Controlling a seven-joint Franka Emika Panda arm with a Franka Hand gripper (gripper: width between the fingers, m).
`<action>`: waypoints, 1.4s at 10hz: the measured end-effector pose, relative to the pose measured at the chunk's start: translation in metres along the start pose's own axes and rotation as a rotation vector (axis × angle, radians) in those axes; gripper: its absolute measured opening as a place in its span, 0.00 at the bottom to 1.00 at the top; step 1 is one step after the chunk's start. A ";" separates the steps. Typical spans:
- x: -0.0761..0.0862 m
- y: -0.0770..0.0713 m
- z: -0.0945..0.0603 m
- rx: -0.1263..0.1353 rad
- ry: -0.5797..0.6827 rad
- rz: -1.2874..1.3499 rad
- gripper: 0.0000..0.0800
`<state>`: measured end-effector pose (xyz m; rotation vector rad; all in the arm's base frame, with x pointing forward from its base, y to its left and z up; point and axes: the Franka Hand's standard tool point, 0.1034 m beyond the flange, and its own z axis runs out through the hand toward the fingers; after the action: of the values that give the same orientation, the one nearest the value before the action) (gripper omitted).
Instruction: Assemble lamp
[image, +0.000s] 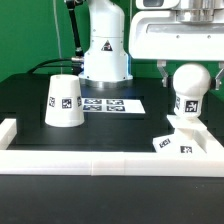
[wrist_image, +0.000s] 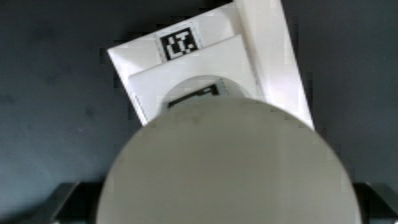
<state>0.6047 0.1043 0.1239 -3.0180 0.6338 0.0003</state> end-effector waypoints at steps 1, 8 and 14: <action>-0.001 0.000 0.001 -0.001 -0.001 0.103 0.72; -0.003 -0.002 0.003 0.010 -0.021 0.430 0.72; -0.001 0.000 0.002 0.013 -0.011 -0.021 0.87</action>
Offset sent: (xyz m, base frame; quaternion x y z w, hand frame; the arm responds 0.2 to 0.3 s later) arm -0.0042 -0.0079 -0.0116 -0.0314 -0.0156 0.2487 0.9680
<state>0.6043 0.1047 0.1224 -3.0101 0.5981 0.0122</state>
